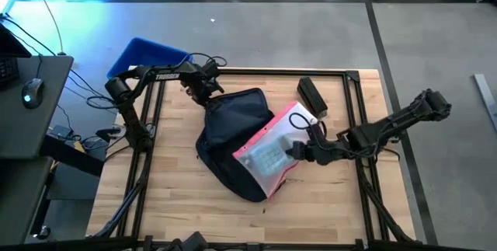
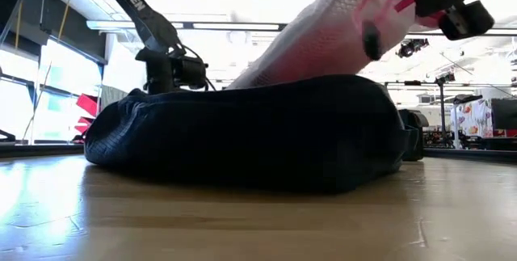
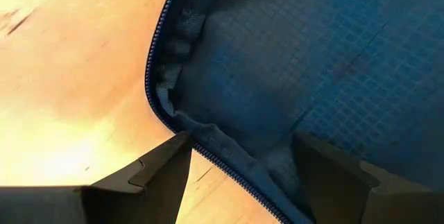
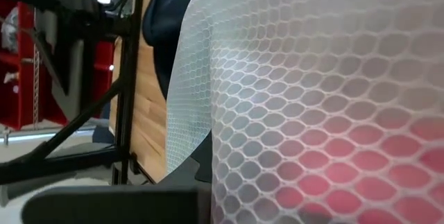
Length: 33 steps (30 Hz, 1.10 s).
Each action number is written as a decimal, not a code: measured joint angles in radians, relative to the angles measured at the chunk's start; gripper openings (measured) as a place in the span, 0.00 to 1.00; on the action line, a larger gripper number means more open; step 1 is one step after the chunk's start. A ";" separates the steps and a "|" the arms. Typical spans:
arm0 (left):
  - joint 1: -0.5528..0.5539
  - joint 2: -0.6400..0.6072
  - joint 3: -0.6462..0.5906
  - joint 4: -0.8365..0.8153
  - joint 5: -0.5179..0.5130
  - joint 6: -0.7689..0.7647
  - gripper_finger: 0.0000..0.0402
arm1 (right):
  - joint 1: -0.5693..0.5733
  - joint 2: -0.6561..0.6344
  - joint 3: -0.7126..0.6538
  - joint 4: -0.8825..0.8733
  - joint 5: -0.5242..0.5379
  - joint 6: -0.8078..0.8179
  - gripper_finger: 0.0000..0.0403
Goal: Unpack backpack
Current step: Put the transparent pink zip bag into the blue backpack
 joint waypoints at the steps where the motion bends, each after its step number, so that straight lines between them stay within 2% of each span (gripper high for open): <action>1: 0.000 -0.001 0.000 -0.003 0.000 0.000 0.57 | 0.003 0.003 0.000 -0.003 0.009 0.012 0.12; 3: -0.003 -0.001 0.000 -0.002 0.000 0.003 0.55 | 0.006 0.018 0.000 -0.002 0.023 0.031 0.12; 6: -0.011 -0.001 -0.002 0.015 -0.001 0.008 0.46 | 0.009 0.057 0.000 0.000 0.024 0.047 0.12; 9: -0.016 -0.001 -0.014 0.035 0.007 0.010 0.31 | 0.009 0.099 0.000 0.002 0.013 0.058 0.12; 13: -0.023 -0.001 -0.019 0.045 0.031 0.026 0.06 | 0.009 0.143 0.000 0.010 0.010 0.069 0.12; 14: -0.025 -0.007 -0.019 0.046 0.039 0.026 0.03 | 0.009 0.149 0.000 0.010 0.015 0.080 0.12; 19: -0.058 -0.112 -0.020 0.062 0.066 -0.012 0.00 | 0.009 0.186 0.000 0.003 0.120 0.215 0.12; 26: -0.152 -0.391 -0.018 0.135 0.134 -0.156 0.00 | 0.000 0.250 0.000 0.016 0.261 0.327 0.12; 30: -0.198 -0.498 -0.018 0.118 0.050 -0.188 0.00 | -0.020 0.285 0.000 0.056 0.283 0.316 0.12; 33: -0.206 -0.533 -0.018 0.073 -0.006 -0.192 0.00 | -0.035 0.298 0.000 0.089 0.337 0.302 0.12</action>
